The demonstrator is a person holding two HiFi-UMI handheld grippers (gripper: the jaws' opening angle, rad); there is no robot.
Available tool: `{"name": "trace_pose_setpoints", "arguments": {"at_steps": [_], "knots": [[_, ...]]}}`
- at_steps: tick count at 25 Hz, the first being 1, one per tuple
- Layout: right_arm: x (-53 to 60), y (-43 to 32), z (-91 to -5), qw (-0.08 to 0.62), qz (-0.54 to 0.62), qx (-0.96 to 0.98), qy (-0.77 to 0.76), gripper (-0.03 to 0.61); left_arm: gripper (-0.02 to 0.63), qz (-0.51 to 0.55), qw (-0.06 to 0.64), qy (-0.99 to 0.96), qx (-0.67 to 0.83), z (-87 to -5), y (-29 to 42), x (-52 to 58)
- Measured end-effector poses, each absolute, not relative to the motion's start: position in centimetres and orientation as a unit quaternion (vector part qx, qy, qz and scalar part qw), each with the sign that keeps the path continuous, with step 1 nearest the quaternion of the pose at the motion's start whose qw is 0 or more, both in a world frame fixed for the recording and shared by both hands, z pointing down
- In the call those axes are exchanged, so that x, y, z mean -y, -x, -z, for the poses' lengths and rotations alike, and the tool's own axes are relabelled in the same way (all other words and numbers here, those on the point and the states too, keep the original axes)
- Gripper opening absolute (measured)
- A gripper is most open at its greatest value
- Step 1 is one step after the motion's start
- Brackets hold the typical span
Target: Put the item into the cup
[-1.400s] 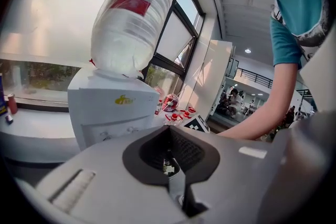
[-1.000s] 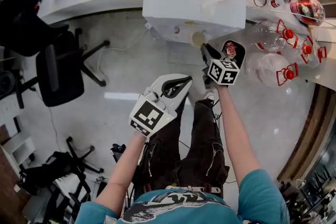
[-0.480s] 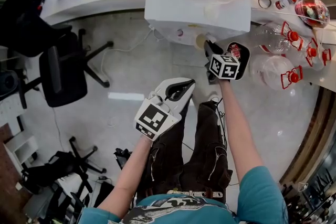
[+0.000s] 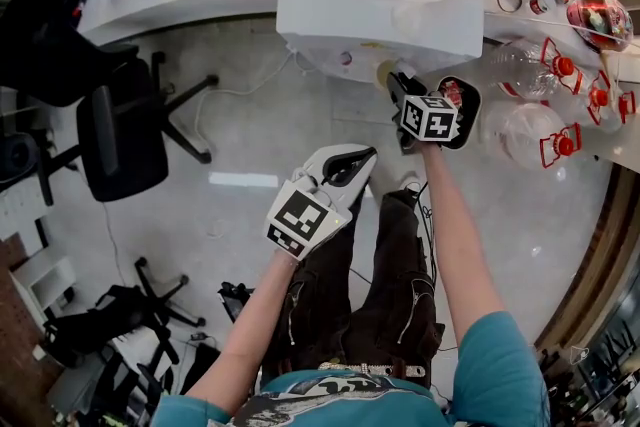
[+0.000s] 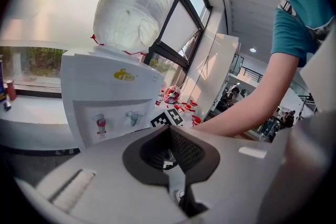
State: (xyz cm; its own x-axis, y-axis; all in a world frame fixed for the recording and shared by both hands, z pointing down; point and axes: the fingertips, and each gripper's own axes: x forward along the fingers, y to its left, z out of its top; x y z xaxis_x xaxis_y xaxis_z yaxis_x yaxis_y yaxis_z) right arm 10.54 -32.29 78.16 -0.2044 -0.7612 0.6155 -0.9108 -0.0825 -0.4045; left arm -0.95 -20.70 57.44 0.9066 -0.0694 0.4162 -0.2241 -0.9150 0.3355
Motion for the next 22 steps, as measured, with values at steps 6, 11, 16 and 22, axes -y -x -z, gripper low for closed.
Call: {"name": "trace_pose_setpoints", "arguments": {"at_steps": [6, 11, 16, 22], "knots": [[32.1, -10.0, -78.3, 0.104, -0.393, 0.678, -0.612, 0.156, 0.000, -0.213, 0.198, -0.954, 0.079, -58.4, 1.7, 20.5], [31.4, -9.6, -78.0, 0.102, -0.396, 0.681, -0.608, 0.156, 0.000, -0.215, 0.202, -0.952, 0.084, -58.7, 2.1, 20.7], [30.7, -9.1, -76.6, 0.100, -0.388, 0.690, -0.602, 0.155, 0.000, -0.211, 0.197, -0.954, 0.086, -58.1, 2.0, 21.5], [28.6, -8.0, -73.6, 0.088, -0.388, 0.704, -0.588, 0.132, 0.000, -0.202, 0.186, -0.958, 0.085, -56.7, 1.3, 22.1]]}}
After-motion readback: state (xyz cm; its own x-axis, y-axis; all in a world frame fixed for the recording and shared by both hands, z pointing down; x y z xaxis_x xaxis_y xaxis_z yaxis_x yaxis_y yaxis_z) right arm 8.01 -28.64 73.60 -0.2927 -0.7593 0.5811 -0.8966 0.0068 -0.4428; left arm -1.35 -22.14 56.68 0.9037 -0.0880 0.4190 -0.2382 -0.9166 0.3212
